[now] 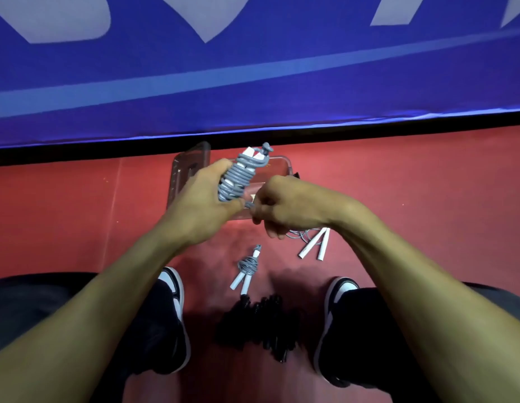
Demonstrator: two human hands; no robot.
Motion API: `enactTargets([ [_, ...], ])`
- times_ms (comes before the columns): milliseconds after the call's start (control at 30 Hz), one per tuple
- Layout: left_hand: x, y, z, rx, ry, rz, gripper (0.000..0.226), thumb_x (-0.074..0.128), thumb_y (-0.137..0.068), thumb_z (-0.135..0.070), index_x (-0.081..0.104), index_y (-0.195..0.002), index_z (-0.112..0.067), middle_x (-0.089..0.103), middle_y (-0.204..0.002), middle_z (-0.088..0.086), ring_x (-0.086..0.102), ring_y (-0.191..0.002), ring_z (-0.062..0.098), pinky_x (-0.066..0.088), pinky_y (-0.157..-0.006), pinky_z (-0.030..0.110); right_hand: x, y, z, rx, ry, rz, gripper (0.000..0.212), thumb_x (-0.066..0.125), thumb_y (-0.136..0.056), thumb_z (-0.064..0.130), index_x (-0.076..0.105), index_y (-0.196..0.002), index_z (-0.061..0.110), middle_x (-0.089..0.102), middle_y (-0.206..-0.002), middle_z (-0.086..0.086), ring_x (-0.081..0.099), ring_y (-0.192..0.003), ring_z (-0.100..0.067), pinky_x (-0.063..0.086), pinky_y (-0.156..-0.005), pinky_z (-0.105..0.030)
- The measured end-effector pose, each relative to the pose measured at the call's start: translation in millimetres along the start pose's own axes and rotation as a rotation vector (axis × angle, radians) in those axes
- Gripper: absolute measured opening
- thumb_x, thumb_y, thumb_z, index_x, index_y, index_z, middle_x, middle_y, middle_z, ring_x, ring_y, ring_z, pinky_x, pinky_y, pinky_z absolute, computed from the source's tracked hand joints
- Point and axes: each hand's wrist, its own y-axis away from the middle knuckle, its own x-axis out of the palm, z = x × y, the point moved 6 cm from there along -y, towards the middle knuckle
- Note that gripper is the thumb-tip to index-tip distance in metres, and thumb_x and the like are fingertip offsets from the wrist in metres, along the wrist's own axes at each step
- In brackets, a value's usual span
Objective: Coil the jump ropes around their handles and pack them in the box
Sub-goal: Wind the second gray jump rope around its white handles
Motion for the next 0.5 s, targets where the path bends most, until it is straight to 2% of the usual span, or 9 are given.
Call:
enactTargets([
  [33, -2.8, -0.9, 2.6, 0.015, -0.071, -0.052, 0.026, 0.069, -0.073, -0.028, 0.058, -0.097, -0.025, 0.068, -0.082, -0.001, 0.062, -0.071, 0.026, 0.055, -0.071, 0.053, -1.3, 0.4, 1.2, 0.001, 0.022, -0.016, 0.027, 0.054, -0.100, 0.019, 0.067, -0.077, 0.013, 0.071, -0.061, -0.002, 0.065, -0.050, -0.011, 0.045, -0.057, -0.020],
  [100, -7.1, -1.9, 4.8, -0.004, 0.002, -0.114, 0.029, 0.070, -0.075, -0.037, 0.058, -0.097, -0.024, 0.068, -0.086, -0.001, 0.062, -0.076, 0.025, 0.055, -0.075, 0.050, -7.2, 2.8, 6.2, -0.042, 0.014, -0.084, 0.030, 0.054, -0.100, 0.022, 0.066, -0.075, 0.013, 0.071, -0.059, -0.004, 0.064, -0.048, -0.007, 0.042, -0.057, -0.017],
  [200, 2.8, -1.7, 0.5, -0.155, 0.418, -0.027, 0.021, 0.066, -0.081, -0.033, 0.060, -0.098, -0.021, 0.063, -0.088, 0.002, 0.058, -0.078, 0.014, 0.048, -0.073, 0.033, -15.6, 9.4, 11.4, -0.108, 0.031, -0.198, 0.030, 0.053, -0.101, 0.019, 0.065, -0.075, 0.011, 0.069, -0.058, -0.006, 0.061, -0.046, -0.003, 0.038, -0.053, -0.016],
  [267, 9.7, -0.5, -2.5, -0.218, 0.615, 0.030, 0.014, 0.058, -0.087, -0.023, 0.061, -0.099, -0.017, 0.060, -0.091, 0.004, 0.055, -0.082, 0.013, 0.044, -0.075, 0.030, -17.8, 14.0, 8.5, -0.100, 0.015, -0.229, 0.026, 0.053, -0.100, 0.012, 0.065, -0.078, 0.005, 0.069, -0.060, -0.005, 0.060, -0.044, -0.003, 0.041, -0.052, -0.016],
  [300, 11.6, 0.6, -2.5, -0.221, 0.647, 0.054, 0.018, 0.056, -0.086, -0.021, 0.061, -0.102, -0.015, 0.060, -0.093, 0.005, 0.055, -0.086, 0.014, 0.044, -0.079, 0.031, -18.7, 16.0, 5.8, -0.093, 0.013, -0.239, 0.024, 0.052, -0.099, 0.010, 0.066, -0.080, 0.003, 0.069, -0.062, -0.003, 0.059, -0.044, -0.002, 0.041, -0.051, -0.015],
  [367, 12.3, 2.7, 0.3, -0.187, 0.606, 0.104, 0.025, 0.055, -0.088, -0.022, 0.062, -0.111, -0.014, 0.063, -0.100, 0.005, 0.057, -0.093, 0.014, 0.047, -0.086, 0.031, -20.1, 19.3, 2.6, -0.084, 0.042, -0.262, 0.022, 0.053, -0.098, 0.011, 0.069, -0.084, 0.008, 0.068, -0.065, 0.002, 0.055, -0.050, 0.003, 0.038, -0.053, -0.015],
  [433, 9.2, 3.7, 1.8, -0.123, 0.489, 0.111, 0.023, 0.060, -0.095, -0.021, 0.062, -0.116, -0.013, 0.066, -0.103, 0.003, 0.062, -0.092, 0.010, 0.052, -0.081, 0.027, -20.3, 20.3, 2.0, -0.073, 0.052, -0.285, 0.027, 0.052, -0.102, 0.023, 0.072, -0.086, 0.015, 0.065, -0.066, 0.000, 0.054, -0.057, -0.002, 0.037, -0.057, -0.023],
  [500, 8.5, 4.6, -1.2, -0.070, 0.444, 0.106, 0.029, 0.070, -0.091, -0.020, 0.065, -0.117, -0.009, 0.070, -0.103, 0.004, 0.065, -0.091, 0.009, 0.054, -0.078, 0.023, -20.5, 20.6, -0.4, -0.033, -0.008, -0.295, 0.043, 0.045, -0.106, 0.036, 0.069, -0.073, 0.021, 0.060, -0.065, -0.007, 0.052, -0.057, -0.011, 0.039, -0.058, -0.028],
])
